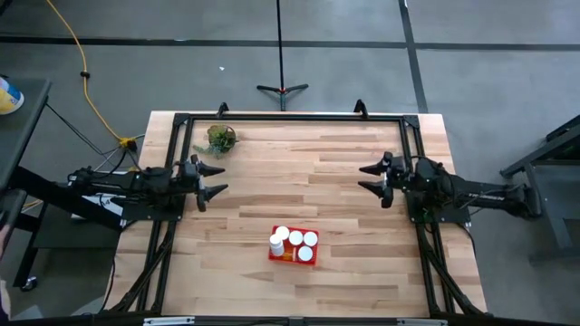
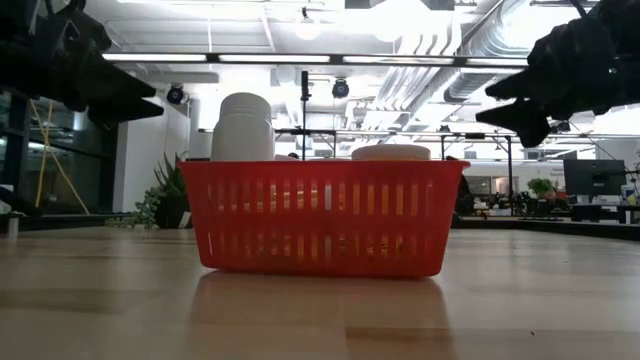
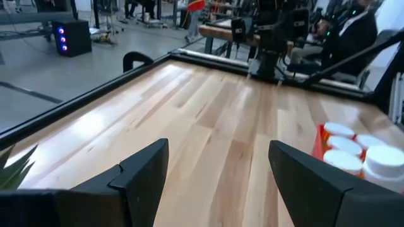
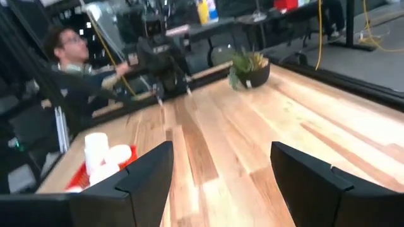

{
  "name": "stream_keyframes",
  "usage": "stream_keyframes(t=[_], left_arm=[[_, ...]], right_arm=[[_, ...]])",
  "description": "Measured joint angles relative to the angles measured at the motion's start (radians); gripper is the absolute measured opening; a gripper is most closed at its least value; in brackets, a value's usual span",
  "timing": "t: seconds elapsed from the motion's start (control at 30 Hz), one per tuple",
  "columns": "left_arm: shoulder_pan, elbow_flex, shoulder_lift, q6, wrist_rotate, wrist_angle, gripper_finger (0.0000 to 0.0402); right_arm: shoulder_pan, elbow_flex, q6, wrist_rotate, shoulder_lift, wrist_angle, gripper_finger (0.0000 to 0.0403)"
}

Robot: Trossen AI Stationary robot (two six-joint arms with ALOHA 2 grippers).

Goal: Pick and place pill bottles into a basket
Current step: Return to Home Position

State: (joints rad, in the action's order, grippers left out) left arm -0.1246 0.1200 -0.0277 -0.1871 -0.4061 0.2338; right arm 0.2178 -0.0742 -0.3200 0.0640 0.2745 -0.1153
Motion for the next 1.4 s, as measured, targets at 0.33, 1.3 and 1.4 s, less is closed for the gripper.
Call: stream_keyframes(t=[0.33,1.3,1.4], left_arm=[[0.000,0.000,0.000,0.061,-0.027,0.004,0.0307],[0.000,0.000,0.000,0.051,-0.033,0.009,0.0308],[0.000,0.000,0.000,0.051,-0.031,0.009,0.0308]], right_arm=[[0.058,0.000,0.037,0.060,0.000,-0.002,0.0256],[0.062,0.000,0.007,0.051,0.000,0.022,0.0256],[0.062,0.000,0.007,0.052,0.000,0.022,0.0256]])
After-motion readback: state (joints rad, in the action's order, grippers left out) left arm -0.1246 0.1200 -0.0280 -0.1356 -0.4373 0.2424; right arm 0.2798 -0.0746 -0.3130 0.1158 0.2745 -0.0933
